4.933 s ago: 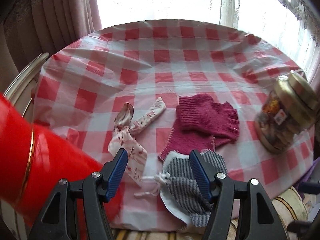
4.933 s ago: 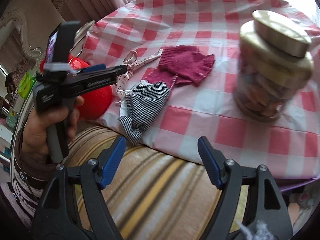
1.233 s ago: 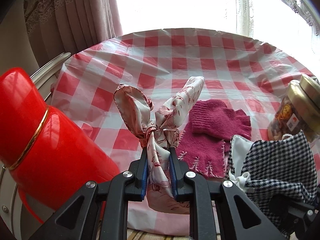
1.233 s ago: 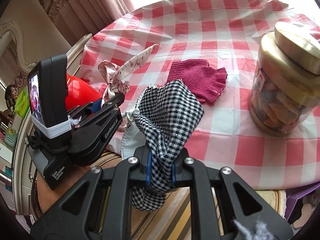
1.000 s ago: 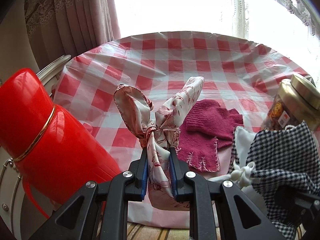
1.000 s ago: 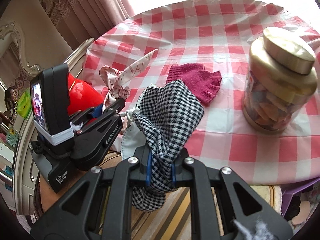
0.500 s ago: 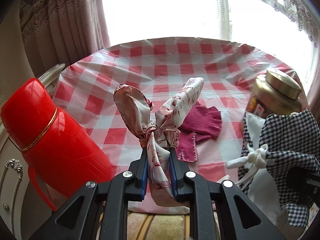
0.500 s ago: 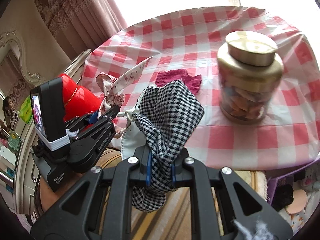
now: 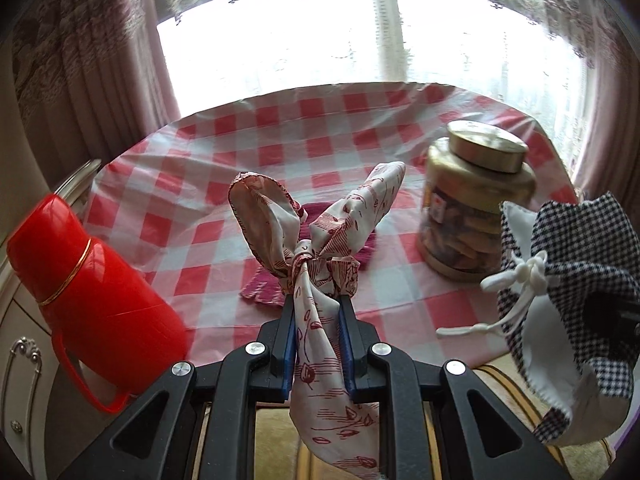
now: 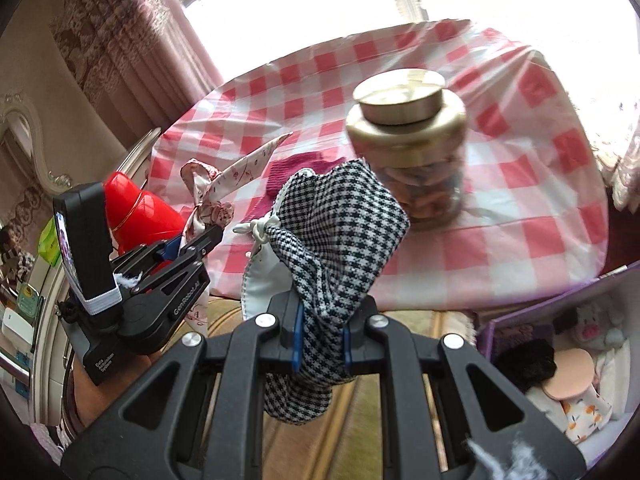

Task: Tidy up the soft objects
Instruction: 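Lift and carry the scarf and houndstooth bag over the box with both tools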

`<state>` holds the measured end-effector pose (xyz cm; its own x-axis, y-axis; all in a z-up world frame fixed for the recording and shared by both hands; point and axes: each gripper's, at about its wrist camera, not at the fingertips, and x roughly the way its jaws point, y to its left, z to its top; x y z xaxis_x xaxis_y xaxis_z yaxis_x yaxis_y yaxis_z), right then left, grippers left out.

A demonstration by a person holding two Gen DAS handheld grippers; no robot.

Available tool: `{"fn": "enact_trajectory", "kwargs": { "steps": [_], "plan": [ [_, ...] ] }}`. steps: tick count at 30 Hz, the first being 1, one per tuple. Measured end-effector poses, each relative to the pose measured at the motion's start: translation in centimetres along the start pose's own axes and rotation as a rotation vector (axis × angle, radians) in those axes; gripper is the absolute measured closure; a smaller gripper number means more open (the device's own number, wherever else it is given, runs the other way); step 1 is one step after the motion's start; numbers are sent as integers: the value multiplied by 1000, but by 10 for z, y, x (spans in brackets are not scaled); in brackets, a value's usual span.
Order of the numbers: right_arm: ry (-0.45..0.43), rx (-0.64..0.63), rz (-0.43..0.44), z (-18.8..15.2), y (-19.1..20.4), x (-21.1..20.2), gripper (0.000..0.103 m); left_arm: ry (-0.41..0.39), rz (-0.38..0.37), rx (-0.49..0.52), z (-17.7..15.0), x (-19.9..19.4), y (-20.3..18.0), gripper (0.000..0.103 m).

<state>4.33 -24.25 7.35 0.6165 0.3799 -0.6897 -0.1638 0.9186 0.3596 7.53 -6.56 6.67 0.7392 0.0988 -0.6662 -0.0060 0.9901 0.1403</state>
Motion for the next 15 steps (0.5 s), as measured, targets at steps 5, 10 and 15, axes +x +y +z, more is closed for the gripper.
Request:
{"fn": "enact_trajectory", "kwargs": {
  "steps": [5, 10, 15],
  "plan": [
    [-16, 34, -25, -10, -21, -17, 85, -5, -23, 39, 0, -8, -20, 84],
    [-28, 58, -62, -20, -43, -35, 85, -11, -55, 80, -2, -18, -41, 84],
    [-33, 96, -121, -35, -72, -54, 85, -20, -105, 121, -4, -27, -63, 84]
  ]
}}
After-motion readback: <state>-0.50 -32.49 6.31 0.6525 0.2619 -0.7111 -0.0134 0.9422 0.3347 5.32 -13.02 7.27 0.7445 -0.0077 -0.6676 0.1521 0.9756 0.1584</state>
